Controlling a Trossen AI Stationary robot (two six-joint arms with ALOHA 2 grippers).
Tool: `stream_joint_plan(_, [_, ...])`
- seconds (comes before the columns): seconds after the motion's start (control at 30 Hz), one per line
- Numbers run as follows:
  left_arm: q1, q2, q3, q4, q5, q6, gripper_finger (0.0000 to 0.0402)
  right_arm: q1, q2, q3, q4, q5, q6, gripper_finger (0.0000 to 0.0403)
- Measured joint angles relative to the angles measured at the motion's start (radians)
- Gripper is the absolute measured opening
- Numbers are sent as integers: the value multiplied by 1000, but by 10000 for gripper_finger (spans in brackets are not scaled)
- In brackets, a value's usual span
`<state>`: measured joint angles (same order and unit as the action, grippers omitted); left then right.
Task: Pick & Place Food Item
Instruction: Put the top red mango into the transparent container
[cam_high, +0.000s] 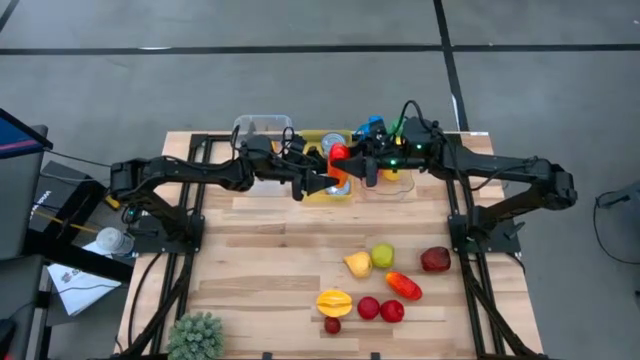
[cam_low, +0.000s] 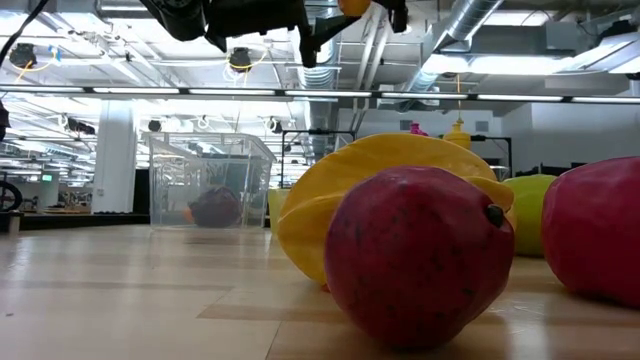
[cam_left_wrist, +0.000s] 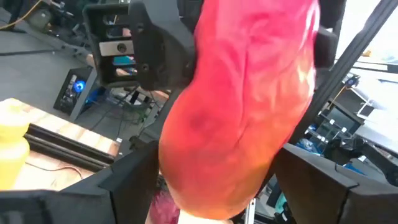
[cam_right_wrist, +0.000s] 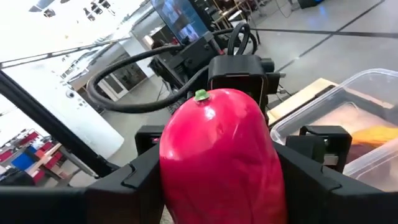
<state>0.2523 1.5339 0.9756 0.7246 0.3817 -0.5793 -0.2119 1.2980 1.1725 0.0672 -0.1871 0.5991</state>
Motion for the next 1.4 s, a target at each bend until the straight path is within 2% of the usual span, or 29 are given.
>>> stream_joint_plan(0.1, [0,1,0,-21,-2,0,282,-1,1,0,0,0,2,230])
stream_joint_plan(0.37, [0,1,0,-21,-5,23,223,0,0,0,2,0,3,230])
stream_joint_plan(0.73, [-5,1,0,-25,12,31,215,0,0,0,-1,1,-14,233])
stream_joint_plan(0.87, [-5,1,0,-26,17,32,215,0,0,0,-1,-1,-31,257])
stream_joint_plan(1.03, [1,-8,0,-28,26,29,214,-9,-11,2,1,-7,-81,311])
stream_joint_plan(1.17, [21,-42,-1,-58,27,39,214,-31,-36,44,-62,-6,-113,342])
stream_joint_plan(1.3, [62,-139,-1,-274,23,112,214,-55,-78,118,-227,5,-175,351])
stream_joint_plan(1.4, [100,-244,-1,-489,-45,223,214,-67,-102,169,-342,14,-208,349])
